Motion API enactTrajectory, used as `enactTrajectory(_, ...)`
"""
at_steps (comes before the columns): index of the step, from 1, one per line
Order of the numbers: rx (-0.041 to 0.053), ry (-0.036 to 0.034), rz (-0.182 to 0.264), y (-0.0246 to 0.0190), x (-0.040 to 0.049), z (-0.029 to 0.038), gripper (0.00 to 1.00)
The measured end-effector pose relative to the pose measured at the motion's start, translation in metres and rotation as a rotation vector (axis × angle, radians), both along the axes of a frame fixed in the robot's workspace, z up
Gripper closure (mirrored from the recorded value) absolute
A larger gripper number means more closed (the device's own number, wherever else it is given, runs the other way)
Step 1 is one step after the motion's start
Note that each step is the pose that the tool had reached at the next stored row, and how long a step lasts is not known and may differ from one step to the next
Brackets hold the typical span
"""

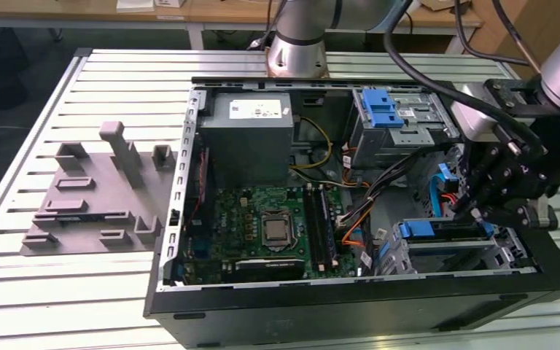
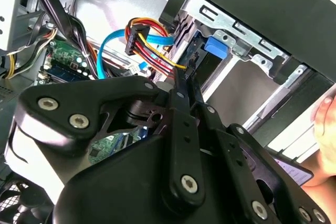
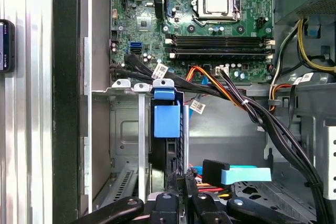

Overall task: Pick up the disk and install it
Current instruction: 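Insert the first disk wire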

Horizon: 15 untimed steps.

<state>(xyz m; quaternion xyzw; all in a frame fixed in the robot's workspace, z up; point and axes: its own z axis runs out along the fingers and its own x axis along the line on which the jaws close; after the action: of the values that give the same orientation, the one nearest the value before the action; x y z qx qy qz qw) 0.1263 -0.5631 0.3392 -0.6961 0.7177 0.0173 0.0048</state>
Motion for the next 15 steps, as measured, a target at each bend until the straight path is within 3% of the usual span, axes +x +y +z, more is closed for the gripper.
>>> enactTrajectory(15, -0.0003, 0.0032, 0.0, -0.0015, 0.003, -0.0047, 0.84)
